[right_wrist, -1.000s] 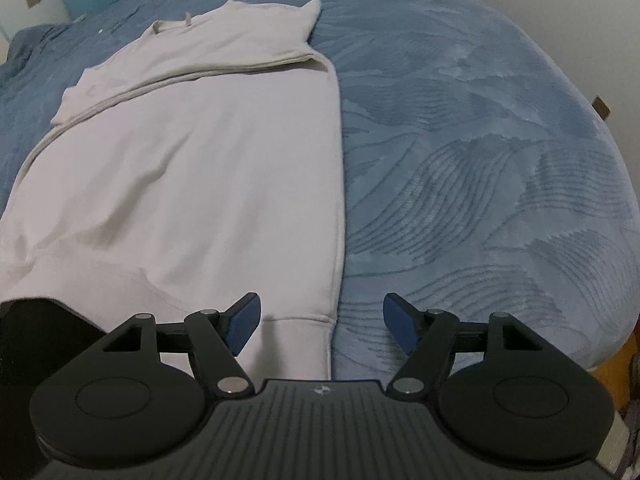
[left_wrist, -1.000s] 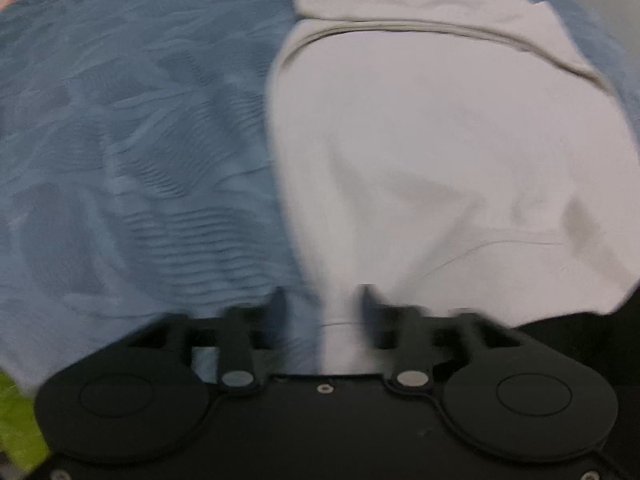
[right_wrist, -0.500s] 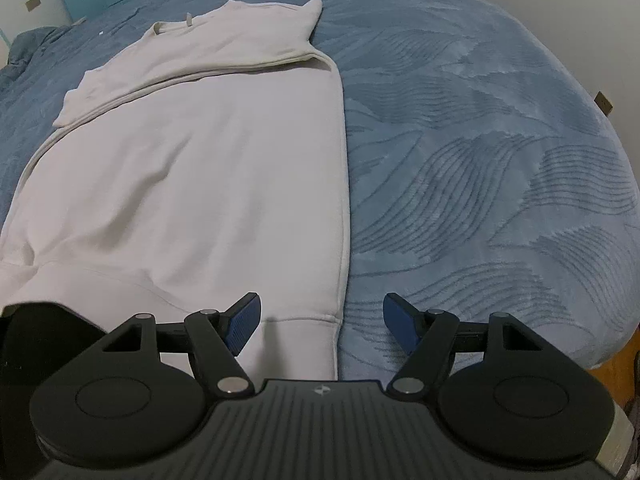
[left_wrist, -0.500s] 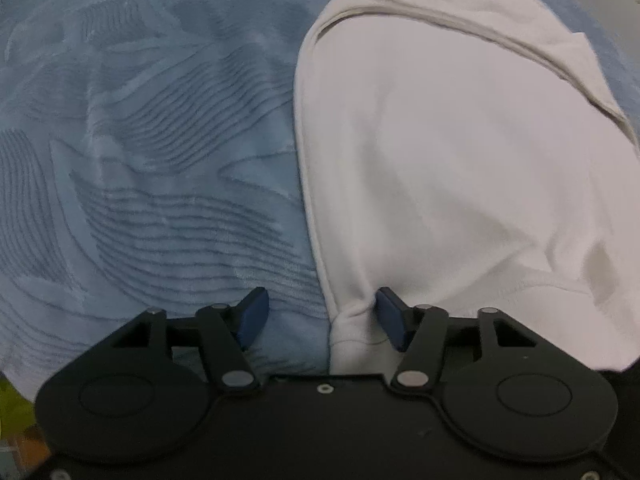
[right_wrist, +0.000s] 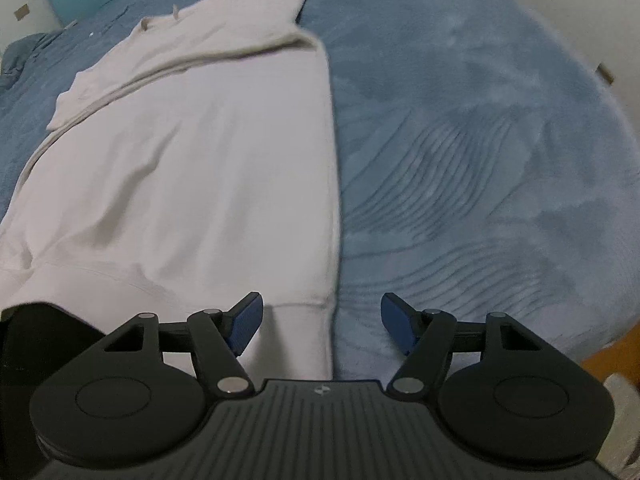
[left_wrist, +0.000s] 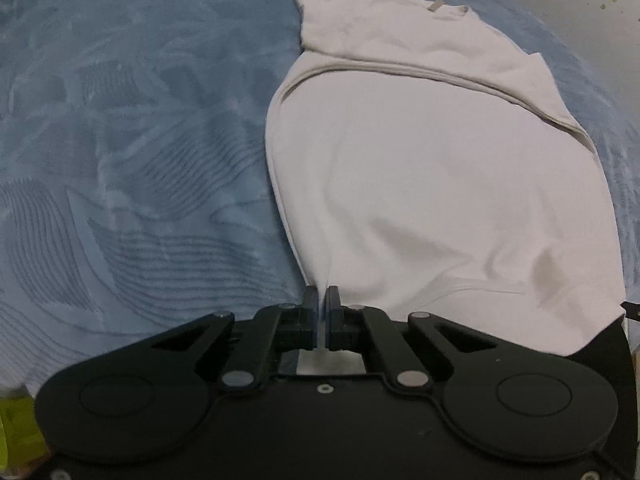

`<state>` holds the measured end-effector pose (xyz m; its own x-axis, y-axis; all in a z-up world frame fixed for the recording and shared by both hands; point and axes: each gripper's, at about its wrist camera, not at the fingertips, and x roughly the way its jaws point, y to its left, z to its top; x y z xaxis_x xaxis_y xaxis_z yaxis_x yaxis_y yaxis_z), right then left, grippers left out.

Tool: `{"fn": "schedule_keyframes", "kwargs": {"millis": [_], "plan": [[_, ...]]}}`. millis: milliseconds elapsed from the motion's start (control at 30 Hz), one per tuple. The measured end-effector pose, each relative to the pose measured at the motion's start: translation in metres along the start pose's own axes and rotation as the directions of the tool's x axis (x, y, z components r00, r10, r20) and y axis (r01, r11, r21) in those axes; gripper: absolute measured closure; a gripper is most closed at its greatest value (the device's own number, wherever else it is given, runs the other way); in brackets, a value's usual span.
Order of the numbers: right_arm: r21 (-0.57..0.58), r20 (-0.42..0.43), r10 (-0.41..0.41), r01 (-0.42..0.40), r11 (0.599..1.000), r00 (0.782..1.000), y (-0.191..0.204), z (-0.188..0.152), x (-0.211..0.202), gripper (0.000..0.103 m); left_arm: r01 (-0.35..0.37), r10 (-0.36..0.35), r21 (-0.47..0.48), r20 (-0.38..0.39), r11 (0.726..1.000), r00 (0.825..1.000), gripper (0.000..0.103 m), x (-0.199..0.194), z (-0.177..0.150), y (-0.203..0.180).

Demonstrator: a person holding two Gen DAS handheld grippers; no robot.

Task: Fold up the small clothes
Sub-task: 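Grasp the hem with the left gripper while the right gripper grasps the hem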

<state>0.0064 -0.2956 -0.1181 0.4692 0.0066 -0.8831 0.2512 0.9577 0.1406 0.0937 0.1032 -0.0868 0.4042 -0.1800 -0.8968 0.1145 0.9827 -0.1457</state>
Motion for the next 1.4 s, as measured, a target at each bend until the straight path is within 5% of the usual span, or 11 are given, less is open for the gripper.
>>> {"fn": "schedule_keyframes", "kwargs": {"millis": [167, 200, 300, 433, 533, 600, 633, 767, 1033, 1200, 1400], "plan": [[0.005, -0.029, -0.026, 0.027, 1.000, 0.999, -0.001, -0.004, 0.020, 0.018, -0.060, 0.062, 0.036, -0.054, 0.998, 0.997, 0.093, 0.015, -0.004, -0.007], [0.019, -0.032, -0.020, 0.020, 1.000, 0.999, -0.004, -0.005, 0.023, 0.017, -0.057, 0.060, 0.039, -0.069, 0.998, 0.996, 0.070, 0.017, -0.007, -0.006], [0.067, -0.022, 0.031, -0.029, 0.997, 0.999, -0.013, -0.010, 0.028, 0.037, -0.059, 0.059, 0.003, -0.091, 0.998, 0.994, 0.054, 0.027, -0.013, 0.002], [0.071, -0.023, 0.075, -0.073, 0.995, 0.997, -0.013, -0.009, 0.021, 0.079, -0.036, 0.023, -0.101, -0.126, 0.994, 0.992, 0.038, 0.040, -0.012, 0.027], [0.046, -0.003, 0.043, -0.043, 0.998, 0.999, -0.007, -0.009, 0.012, 0.090, -0.034, 0.021, -0.103, -0.118, 0.994, 0.993, 0.040, 0.045, -0.012, 0.026], [0.044, 0.007, 0.038, -0.038, 0.998, 0.999, -0.004, -0.010, 0.008, 0.093, -0.026, 0.019, -0.073, -0.089, 0.997, 0.996, 0.052, 0.040, -0.015, 0.022], [0.049, 0.015, 0.052, -0.052, 0.997, 0.999, -0.004, -0.009, 0.005, 0.096, -0.015, 0.010, -0.061, -0.082, 0.998, 0.997, 0.081, 0.038, -0.015, 0.020], [0.032, 0.069, 0.072, -0.075, 0.997, 0.995, 0.001, -0.005, -0.013, 0.096, -0.025, 0.024, -0.028, -0.037, 0.999, 0.999, 0.102, 0.022, -0.014, 0.009], [0.003, 0.199, 0.098, -0.101, 0.995, 0.975, 0.014, 0.017, -0.056, 0.097, 0.017, -0.015, -0.021, 0.114, 1.000, 0.993, 0.102, -0.034, 0.008, 0.001], [-0.006, 0.215, 0.088, -0.089, 0.996, 0.973, 0.015, 0.023, -0.058, 0.097, -0.019, 0.020, -0.007, 0.074, 1.000, 0.997, 0.101, -0.028, 0.005, 0.004], [0.009, 0.185, 0.076, -0.079, 0.997, 0.980, 0.009, 0.014, -0.049, 0.096, -0.025, 0.023, -0.050, -0.038, 0.998, 0.999, 0.059, 0.012, -0.016, 0.021]]}}
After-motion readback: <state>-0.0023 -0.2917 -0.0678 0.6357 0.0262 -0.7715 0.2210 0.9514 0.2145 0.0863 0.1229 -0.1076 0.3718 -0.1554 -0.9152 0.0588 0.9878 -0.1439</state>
